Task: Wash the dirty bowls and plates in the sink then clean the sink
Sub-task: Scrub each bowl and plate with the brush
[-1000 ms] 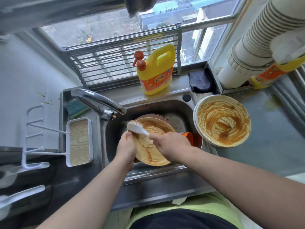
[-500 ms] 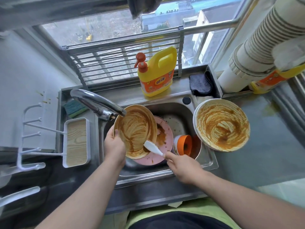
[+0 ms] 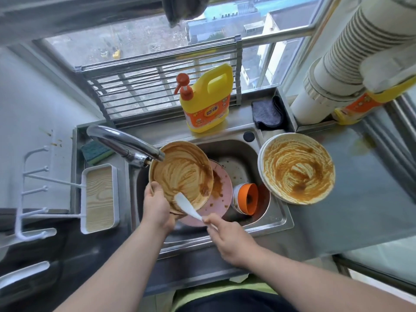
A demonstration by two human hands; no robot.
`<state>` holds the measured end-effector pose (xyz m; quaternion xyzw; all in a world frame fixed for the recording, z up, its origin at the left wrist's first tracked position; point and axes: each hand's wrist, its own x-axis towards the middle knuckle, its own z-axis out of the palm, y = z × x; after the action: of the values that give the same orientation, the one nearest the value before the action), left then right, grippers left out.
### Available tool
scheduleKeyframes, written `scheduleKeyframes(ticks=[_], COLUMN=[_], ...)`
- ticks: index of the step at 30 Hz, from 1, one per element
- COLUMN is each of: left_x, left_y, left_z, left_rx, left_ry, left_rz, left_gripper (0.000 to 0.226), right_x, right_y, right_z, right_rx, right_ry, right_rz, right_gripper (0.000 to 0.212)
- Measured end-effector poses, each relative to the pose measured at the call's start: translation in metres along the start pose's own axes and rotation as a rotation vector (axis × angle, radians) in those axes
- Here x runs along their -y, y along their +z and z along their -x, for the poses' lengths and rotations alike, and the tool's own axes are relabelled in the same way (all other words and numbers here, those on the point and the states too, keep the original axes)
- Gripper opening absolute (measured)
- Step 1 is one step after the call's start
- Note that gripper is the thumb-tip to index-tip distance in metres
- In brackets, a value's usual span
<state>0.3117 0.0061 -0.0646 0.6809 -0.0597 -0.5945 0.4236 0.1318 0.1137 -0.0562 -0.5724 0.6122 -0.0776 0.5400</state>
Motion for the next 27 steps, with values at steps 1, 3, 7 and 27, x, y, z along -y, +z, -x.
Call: scheduleKeyframes(ticks=[1, 3, 7, 27], left_x=[-0.003, -0.006, 0.004, 0.08], left_y=[-0.003, -0.006, 0.002, 0.163], left_z=[-0.002, 0.003, 0.02, 0.038], left_rx=[0.013, 0.039, 0.101, 0.578], left_ry=[-0.018, -0.051, -0.087, 0.221], left_rz=[-0.007, -0.045, -0.039, -0.956], left_gripper=[0.033, 0.032, 0.027, 0.034], right_x=[-0.017, -0.041, -0.026, -0.148], right_y=[-0.008, -0.033, -0.067, -0.188], right_z=[0.002, -0.006, -0.029, 0.07], right_rx=[-0.022, -0.114, -0.346, -0.751], right_ry=[0.058, 0.159, 0.068, 0.359], right_rz=[0.027, 0.072, 0.052, 0.104], right_gripper=[0.02, 0.021, 0.029, 0.007])
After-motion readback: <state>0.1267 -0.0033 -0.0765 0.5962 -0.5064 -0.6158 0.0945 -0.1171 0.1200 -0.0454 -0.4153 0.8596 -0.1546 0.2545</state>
